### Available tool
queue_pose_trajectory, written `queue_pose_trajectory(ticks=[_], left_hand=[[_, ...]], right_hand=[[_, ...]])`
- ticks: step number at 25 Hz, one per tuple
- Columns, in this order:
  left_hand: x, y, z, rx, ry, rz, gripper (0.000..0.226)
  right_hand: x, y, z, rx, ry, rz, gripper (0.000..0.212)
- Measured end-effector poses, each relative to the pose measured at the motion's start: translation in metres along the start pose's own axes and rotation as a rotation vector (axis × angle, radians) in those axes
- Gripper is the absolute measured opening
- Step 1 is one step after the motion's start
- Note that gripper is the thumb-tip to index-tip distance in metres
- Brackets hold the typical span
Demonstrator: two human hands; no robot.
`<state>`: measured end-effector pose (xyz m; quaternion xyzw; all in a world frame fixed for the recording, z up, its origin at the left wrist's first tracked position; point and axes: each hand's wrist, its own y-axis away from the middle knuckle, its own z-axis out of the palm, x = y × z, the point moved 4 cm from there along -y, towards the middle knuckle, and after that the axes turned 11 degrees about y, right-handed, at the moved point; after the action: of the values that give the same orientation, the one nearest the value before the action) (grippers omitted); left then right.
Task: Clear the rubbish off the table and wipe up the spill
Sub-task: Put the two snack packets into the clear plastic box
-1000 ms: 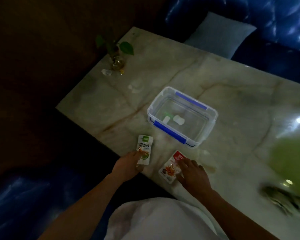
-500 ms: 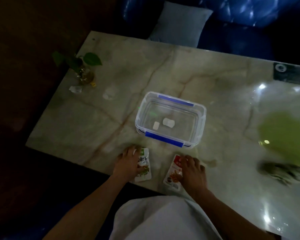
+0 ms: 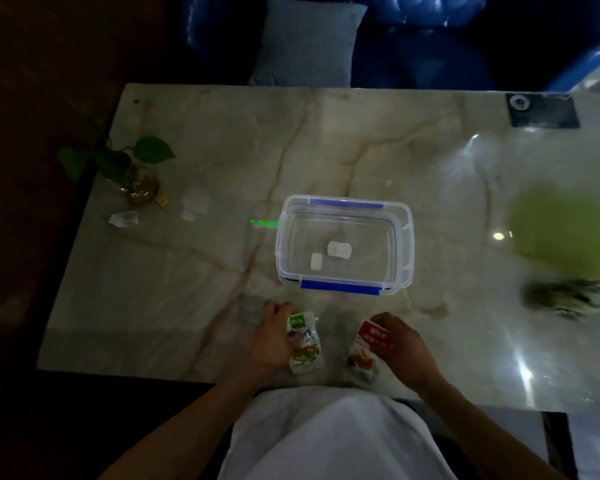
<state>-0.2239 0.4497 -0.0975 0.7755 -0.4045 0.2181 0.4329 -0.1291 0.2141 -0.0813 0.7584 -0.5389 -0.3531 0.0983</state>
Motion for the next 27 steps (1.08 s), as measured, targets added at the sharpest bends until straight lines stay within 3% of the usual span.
queue_pose_trajectory(ticks=[2, 6, 13, 20, 27], left_hand=[[0.007, -0.001, -0.002, -0.014, 0.040, 0.053, 0.018], [0.018, 0.000, -0.004, -0.115, 0.125, 0.037, 0.017], [0.069, -0.003, -0.050, -0.169, 0.162, 0.200, 0.012], [0.138, -0.050, -0.114, -0.049, 0.281, 0.340, 0.019], [0.164, -0.115, -0.113, -0.101, -0.083, 0.383, 0.017]], right_hand=[[-0.005, 0.002, -0.003, -0.031, -0.071, 0.008, 0.021], [-0.017, 0.002, -0.015, -0.089, -0.128, -0.030, 0.013], [-0.041, 0.003, -0.083, 0.051, -0.212, -0.152, 0.016], [-0.070, -0.028, -0.152, 0.229, -0.290, -0.203, 0.028], [-0.078, -0.090, -0.161, 0.293, -0.132, -0.107, 0.016]])
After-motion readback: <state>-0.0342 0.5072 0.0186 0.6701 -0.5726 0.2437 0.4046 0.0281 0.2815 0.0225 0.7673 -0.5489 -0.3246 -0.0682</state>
